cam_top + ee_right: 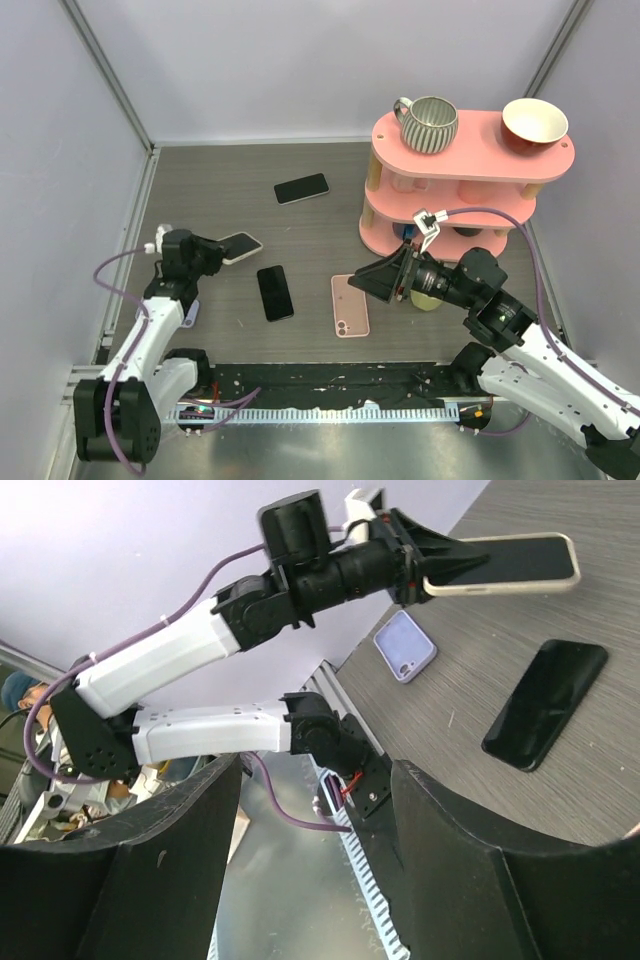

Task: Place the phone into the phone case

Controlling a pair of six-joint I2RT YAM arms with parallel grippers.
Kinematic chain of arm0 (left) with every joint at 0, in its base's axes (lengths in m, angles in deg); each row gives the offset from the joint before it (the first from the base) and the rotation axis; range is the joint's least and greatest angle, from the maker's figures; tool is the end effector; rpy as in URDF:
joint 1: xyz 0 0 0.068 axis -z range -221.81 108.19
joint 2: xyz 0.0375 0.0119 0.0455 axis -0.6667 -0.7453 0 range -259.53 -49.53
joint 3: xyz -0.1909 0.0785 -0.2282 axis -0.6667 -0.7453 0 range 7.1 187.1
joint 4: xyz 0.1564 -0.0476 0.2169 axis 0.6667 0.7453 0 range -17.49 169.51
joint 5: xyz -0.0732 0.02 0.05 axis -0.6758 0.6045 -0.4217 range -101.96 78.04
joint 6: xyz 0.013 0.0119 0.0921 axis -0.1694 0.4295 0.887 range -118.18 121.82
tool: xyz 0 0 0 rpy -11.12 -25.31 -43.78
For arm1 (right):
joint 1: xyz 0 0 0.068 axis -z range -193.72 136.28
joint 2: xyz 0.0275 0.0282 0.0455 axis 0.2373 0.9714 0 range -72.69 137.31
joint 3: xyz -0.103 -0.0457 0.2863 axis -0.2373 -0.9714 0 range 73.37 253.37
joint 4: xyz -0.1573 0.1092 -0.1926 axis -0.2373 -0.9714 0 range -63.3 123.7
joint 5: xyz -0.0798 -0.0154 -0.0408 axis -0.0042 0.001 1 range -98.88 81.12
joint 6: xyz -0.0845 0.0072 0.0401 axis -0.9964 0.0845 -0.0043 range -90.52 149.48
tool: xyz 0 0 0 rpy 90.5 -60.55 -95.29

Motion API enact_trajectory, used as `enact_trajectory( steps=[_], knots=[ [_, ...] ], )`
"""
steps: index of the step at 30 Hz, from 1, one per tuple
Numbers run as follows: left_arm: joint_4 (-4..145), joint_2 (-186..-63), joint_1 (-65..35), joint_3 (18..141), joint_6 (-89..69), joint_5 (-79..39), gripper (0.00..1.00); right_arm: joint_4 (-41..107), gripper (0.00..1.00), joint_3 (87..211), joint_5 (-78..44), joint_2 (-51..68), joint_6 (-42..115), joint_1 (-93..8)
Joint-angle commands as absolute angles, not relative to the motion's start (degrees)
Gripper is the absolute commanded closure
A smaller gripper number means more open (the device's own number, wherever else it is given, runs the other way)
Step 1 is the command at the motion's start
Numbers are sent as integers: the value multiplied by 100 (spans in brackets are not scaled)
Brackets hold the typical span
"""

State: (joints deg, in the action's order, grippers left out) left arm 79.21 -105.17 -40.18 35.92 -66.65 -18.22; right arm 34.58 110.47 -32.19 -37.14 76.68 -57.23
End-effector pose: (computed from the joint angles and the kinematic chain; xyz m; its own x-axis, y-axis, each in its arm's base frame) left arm 0.2375 -0.0160 0.2120 -0.3135 -0.9161 -0.2500 -0.4696 0.3784 -0.7977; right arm 0.1088 0.1494 0.3612 -0.6532 0.3090 -0.6913 -0.6471 0.2461 0.7215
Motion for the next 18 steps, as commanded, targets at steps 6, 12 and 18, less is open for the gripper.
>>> enact_trajectory(
  steps=[6,12,18],
  knots=[
    [6549,-10542,-4058,3294,-7279,597,100,3053,33,11345,-2953,-3674,7528,-5732],
    [6056,-11052,-4049,3109,-7306,1010,100,2983,33,11441,-2988,-3498,7396,-5732],
    [6161,-11464,-4058,3188,-7043,1186,99,2956,33,11538,-2962,-3340,7317,-5732]
  ],
)
